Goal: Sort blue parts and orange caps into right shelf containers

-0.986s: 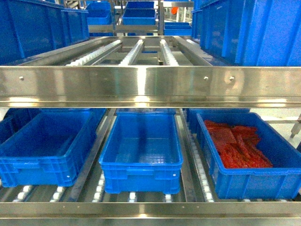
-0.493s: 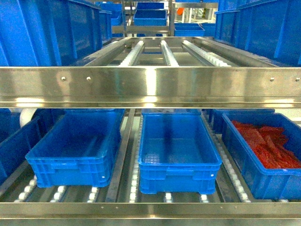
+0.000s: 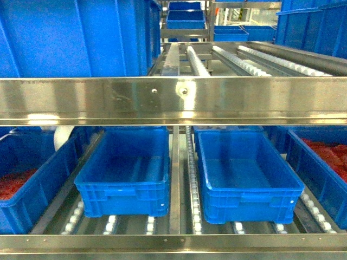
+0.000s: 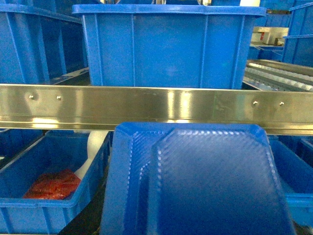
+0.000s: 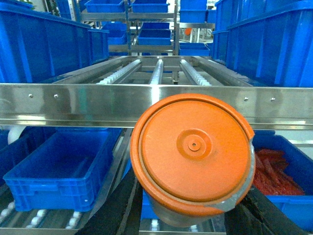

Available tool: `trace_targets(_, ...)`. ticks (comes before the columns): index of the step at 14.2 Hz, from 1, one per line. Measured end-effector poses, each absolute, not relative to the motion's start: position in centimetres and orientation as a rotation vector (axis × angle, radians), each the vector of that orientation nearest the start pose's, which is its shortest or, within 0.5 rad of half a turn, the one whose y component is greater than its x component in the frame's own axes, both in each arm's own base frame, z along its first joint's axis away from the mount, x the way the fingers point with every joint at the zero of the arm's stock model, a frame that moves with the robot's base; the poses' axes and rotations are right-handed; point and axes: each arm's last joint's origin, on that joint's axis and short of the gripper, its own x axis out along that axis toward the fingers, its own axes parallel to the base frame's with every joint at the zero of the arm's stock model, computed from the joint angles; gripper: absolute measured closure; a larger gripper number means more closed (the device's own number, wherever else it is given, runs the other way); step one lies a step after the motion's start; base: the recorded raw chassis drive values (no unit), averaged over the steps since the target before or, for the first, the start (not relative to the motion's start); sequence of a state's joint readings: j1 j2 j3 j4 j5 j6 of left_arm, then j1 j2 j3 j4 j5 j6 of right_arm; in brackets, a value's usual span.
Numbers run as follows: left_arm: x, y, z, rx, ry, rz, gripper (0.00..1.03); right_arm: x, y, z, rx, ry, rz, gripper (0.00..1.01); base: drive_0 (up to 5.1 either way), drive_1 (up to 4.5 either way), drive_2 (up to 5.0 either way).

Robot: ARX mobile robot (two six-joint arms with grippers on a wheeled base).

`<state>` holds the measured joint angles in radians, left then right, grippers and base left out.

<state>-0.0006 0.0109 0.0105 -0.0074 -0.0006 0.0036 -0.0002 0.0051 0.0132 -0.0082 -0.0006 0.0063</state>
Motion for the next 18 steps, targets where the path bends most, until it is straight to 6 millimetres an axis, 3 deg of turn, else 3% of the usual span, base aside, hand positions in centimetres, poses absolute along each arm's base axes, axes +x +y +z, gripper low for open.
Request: trace_targets(18,9.77,-0.01,16.58,0.003,0.005,0.0,0.6,9.72,0.0,16.71,0.006,-0.003,0.0,0.61,0.0,0.0,0.0)
